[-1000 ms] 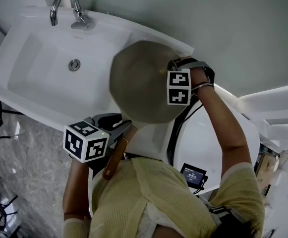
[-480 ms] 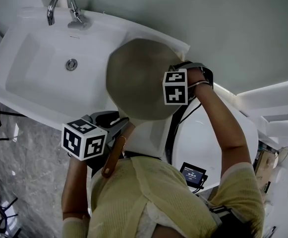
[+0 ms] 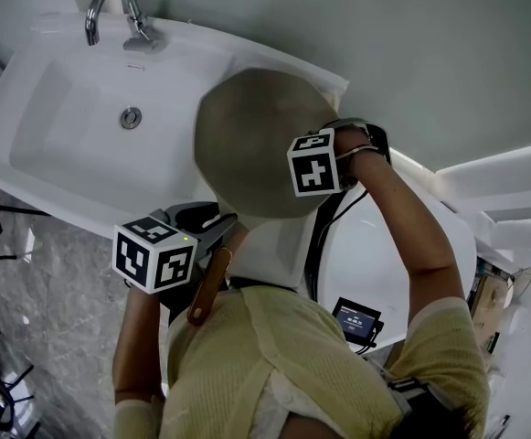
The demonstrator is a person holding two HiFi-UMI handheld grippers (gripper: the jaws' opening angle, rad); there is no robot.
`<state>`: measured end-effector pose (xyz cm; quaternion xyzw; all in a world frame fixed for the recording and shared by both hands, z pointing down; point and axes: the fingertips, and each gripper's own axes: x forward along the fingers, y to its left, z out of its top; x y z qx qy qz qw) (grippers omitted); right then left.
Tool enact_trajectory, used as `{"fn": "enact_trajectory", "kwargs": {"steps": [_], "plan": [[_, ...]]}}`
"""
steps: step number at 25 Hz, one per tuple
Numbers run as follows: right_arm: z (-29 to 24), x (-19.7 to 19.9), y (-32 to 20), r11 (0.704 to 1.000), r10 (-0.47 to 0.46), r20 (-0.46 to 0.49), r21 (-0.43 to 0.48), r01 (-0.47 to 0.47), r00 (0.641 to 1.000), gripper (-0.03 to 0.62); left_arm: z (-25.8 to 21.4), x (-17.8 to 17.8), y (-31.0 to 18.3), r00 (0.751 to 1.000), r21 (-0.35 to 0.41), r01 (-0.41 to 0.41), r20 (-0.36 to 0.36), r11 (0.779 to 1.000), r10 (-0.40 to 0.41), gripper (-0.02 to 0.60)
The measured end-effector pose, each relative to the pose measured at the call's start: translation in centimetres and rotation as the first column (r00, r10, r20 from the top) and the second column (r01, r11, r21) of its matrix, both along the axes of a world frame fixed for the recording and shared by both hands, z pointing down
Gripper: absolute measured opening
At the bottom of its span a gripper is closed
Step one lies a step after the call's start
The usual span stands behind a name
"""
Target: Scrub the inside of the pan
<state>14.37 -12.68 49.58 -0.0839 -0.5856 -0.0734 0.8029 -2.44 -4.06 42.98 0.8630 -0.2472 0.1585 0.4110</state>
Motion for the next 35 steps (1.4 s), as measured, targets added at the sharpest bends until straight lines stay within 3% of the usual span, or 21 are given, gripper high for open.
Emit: {"fn": "enact_trajectory", "kwargs": {"steps": [17, 27, 35], "plan": [[-0.5, -2.7, 4.9, 0.977, 0.089, 0.090, -0.202, -0.069, 0.992, 0.084, 0.0, 0.1, -0.1, 1.000, -0.003, 0.006, -0.001, 1.000, -0.006, 0.179], [-0.9, -4.8, 6.7, 0.932, 0.161, 0.137, -0.348, -0.105, 0.977, 0.084, -0.1, 0.1, -0.1, 1.000, -0.002, 0.005, 0.000, 1.000, -0.005, 0.178], [-2.3, -7.2, 8.4, 0.861, 0.234, 0.206, -0.497, -0.105, 0.950, 0.084, -0.2, 0.1, 0.0, 1.000, -0.001, 0.000, 0.003, 1.000, 0.000, 0.179]]}}
